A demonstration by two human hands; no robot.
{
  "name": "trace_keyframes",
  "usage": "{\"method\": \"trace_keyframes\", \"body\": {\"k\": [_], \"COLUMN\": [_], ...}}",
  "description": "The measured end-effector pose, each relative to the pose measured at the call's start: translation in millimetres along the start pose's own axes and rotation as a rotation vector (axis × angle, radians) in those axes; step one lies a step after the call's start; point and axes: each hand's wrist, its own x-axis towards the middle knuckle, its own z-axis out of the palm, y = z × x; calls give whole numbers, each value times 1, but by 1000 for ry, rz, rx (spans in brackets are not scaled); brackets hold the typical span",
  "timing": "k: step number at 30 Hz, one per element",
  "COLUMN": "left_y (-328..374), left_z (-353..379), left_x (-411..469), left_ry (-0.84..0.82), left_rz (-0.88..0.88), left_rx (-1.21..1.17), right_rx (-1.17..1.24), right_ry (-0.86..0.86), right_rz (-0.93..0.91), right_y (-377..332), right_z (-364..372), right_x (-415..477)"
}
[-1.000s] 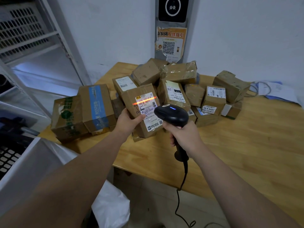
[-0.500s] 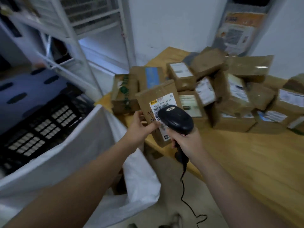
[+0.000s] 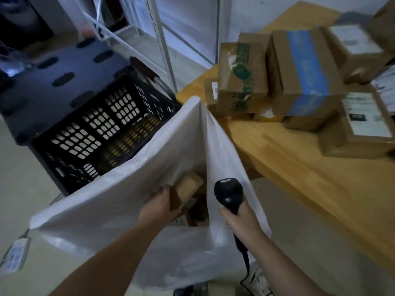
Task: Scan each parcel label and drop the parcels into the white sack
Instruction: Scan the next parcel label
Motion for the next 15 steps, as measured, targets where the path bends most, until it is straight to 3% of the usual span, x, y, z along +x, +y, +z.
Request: {"method": "trace_keyframes", "body": {"k": [4, 8, 12, 15], "left_y": [-9, -13, -2, 7], "left_z": [51, 104, 143, 164], "left_x": [68, 141, 204, 231], "left_ry": [-23, 86, 155, 121], "left_rz": [4, 190, 244, 153], "left_rx": [198, 430, 421, 270], "right_rx": [-184, -328, -440, -432], "right_ry": [-56, 0, 164, 202], "right_rz": [-10, -56, -180, -182], "right_y": [23, 58, 86, 106], "right_z": [27, 45, 55, 56], "right_x": [39, 81, 115, 134]}}
